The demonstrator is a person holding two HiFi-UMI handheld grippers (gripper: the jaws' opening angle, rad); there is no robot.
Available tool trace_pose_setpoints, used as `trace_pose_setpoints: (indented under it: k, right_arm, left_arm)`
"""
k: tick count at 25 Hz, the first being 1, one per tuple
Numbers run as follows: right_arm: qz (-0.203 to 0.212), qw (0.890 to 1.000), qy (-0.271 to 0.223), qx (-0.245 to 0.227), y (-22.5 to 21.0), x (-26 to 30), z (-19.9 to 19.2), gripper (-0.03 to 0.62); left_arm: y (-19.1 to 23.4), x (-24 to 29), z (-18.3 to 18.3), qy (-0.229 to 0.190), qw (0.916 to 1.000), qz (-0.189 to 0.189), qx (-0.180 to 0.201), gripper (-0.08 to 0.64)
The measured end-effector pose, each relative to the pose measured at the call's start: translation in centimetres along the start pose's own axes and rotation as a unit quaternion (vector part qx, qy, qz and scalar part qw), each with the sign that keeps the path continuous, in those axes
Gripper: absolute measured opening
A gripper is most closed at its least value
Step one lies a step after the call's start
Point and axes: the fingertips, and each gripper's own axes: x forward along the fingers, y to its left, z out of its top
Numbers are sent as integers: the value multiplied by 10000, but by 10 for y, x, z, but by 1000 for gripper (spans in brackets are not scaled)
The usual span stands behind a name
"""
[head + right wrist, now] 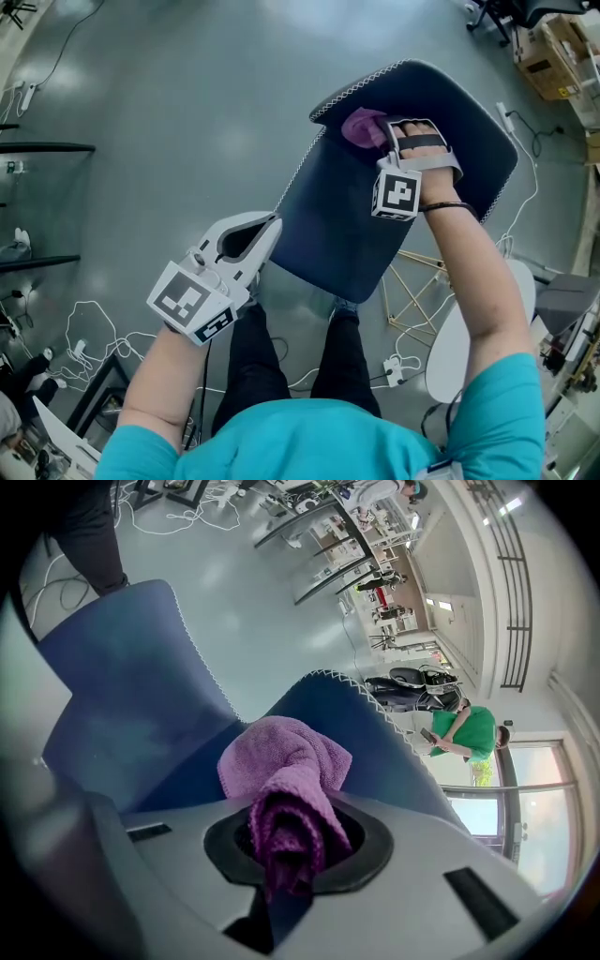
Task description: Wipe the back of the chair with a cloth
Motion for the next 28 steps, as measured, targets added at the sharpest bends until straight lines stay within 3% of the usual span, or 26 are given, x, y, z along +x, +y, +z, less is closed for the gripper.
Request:
trace_pose_setpoints:
  k: [28]
  right_arm:
    - [190, 9982, 493, 285, 46, -28, -71, 55]
  left_arm:
    - [-31, 27, -4, 91, 9996, -228, 101, 5]
